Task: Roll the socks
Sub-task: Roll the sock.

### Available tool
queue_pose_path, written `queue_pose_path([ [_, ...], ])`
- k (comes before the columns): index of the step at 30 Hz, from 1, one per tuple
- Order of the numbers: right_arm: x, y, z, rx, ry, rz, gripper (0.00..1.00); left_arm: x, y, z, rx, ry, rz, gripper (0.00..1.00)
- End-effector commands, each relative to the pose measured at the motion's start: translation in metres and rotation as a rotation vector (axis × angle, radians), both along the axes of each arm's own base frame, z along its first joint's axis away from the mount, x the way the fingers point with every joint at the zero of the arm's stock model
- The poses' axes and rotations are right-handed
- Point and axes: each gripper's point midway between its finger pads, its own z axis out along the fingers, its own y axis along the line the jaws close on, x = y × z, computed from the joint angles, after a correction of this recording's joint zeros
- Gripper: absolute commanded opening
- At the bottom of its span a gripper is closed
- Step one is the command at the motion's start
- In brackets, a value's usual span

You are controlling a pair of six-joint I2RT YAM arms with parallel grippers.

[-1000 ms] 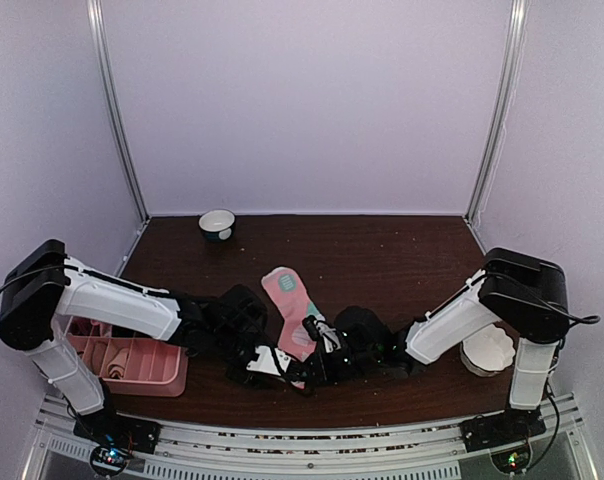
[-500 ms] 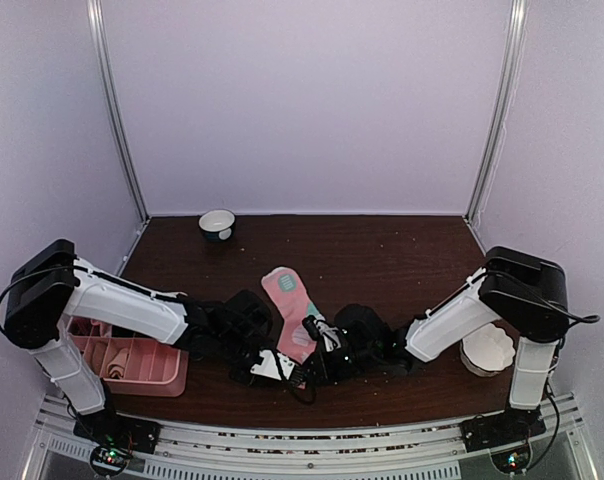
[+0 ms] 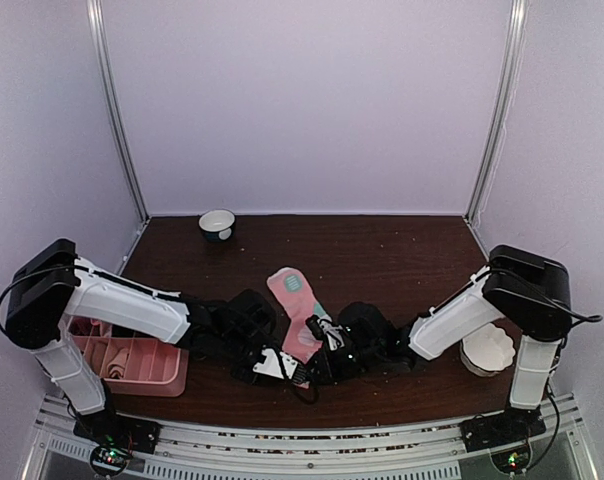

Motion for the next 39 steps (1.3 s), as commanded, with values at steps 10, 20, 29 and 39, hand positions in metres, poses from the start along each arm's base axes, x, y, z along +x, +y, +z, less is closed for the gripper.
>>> queue_pose_path([
  [10, -0.020, -0.041, -0.057, -0.211, 0.125, -0.019, 0.00, 0.010, 0.027, 0.061, 0.069, -0.043, 0.113, 0.98],
  [20, -0.022, -0.049, -0.063, -0.268, 0.109, 0.001, 0.00, 0.137, 0.058, 0.164, -0.178, -0.245, 0.595, 0.98],
  [29, -0.021, -0.055, -0.067, -0.308, 0.116, 0.015, 0.00, 0.072, 0.046, 0.112, -0.156, -0.077, 0.265, 0.89],
  [39, -0.026, -0.065, -0.076, -0.345, 0.178, 0.003, 0.00, -0.027, 0.026, 0.030, 0.047, -0.049, -0.191, 0.86],
])
